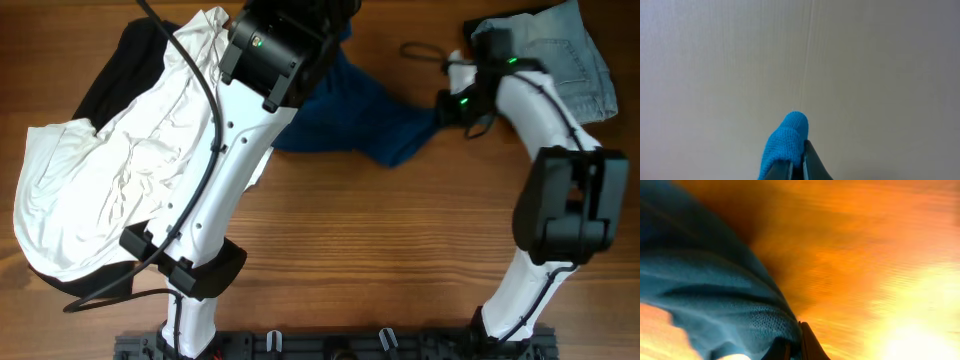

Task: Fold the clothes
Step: 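Pull the teal garment rightward with the right gripper, spreading it out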

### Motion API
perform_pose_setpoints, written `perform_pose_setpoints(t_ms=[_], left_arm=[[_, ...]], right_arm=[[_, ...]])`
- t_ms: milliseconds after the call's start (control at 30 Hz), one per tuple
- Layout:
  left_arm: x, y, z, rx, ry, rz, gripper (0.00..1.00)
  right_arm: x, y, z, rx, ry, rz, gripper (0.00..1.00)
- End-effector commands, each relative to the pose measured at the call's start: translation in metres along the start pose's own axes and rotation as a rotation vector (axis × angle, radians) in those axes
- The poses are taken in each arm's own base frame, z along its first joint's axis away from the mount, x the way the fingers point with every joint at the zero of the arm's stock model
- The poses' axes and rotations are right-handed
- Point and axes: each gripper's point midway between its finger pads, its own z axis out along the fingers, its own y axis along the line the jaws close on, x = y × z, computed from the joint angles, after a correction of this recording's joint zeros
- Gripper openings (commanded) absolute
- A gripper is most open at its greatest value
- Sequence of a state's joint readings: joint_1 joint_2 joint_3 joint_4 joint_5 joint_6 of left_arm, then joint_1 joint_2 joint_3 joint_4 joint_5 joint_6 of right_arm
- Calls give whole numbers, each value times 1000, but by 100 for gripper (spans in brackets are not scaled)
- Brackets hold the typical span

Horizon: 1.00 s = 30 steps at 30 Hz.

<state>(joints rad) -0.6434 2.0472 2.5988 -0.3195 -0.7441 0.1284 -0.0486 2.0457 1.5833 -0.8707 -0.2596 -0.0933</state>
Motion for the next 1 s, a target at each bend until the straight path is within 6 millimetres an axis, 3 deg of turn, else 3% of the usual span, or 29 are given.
perform_pose_setpoints(t_ms=[0,133,433,600,733,867,967], left_arm=[[-2,20,4,-40,16,-46,4],[15,36,12,-76,73,-63,4],[53,78,23,-175,203,-98,4],[53,93,28,-205,204,-89,4],[51,109,32,-236,199,-88,4],[50,117,34,-251,198,-86,4],[38,120,30,-248,172,-106,4]], right_arm=[[-47,-7,-73,65,-177,0,4],[-71,-10,-130,145,-270,-6,4],[-103,-30,-218,292,-446,42,4],[-115,-40,-269,317,-569,84,4],[-121,-45,-325,350,-697,95,4],[-117,-51,-370,384,-794,110,4],[-110,-51,-398,403,-851,117,4]])
